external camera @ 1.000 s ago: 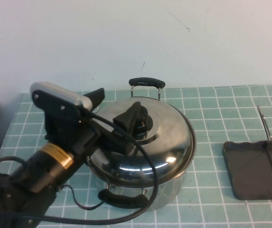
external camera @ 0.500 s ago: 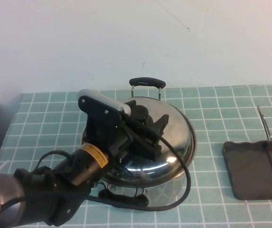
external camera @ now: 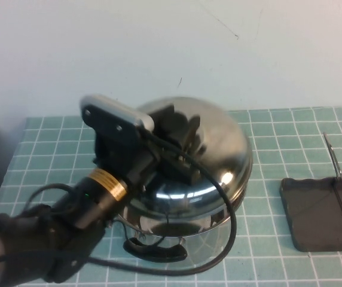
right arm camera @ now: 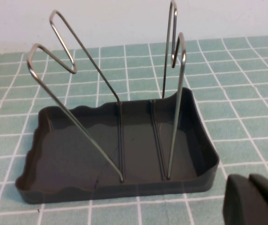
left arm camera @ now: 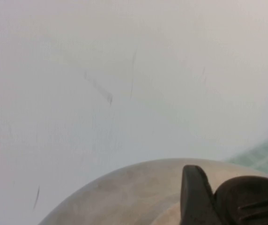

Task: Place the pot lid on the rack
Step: Hand over the pot lid

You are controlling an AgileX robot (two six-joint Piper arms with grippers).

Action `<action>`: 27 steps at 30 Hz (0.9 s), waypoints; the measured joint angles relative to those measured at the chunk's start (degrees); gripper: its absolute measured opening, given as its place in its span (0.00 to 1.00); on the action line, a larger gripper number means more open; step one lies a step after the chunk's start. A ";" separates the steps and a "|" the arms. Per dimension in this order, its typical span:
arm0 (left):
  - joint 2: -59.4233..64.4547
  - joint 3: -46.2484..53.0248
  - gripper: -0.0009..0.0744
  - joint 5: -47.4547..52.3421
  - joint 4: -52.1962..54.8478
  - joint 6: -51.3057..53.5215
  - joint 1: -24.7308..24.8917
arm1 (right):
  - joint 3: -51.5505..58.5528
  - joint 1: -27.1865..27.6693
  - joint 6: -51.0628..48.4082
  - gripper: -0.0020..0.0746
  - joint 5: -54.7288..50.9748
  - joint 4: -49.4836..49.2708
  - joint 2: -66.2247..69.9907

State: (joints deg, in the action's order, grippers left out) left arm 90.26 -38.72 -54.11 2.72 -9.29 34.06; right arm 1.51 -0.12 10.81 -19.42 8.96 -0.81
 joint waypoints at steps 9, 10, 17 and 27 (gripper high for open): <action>-18.98 0.00 0.43 6.77 13.49 -24.97 0.00 | 0.00 0.00 1.46 0.02 0.58 -2.60 0.00; -20.26 0.00 0.43 8.06 15.99 -30.26 0.00 | 0.00 0.00 3.73 0.02 1.24 -6.68 0.00; -20.99 0.00 0.43 10.43 28.61 -45.58 0.00 | 0.10 0.00 17.61 0.02 4.44 -38.40 0.00; -17.07 0.11 0.43 0.95 29.44 -46.54 0.00 | -0.01 0.00 -8.95 0.02 -4.27 -70.64 0.00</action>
State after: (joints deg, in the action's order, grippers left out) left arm 73.19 -38.61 -53.15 32.16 -55.83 34.06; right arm 1.51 -0.12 1.86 -23.69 -61.68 -0.81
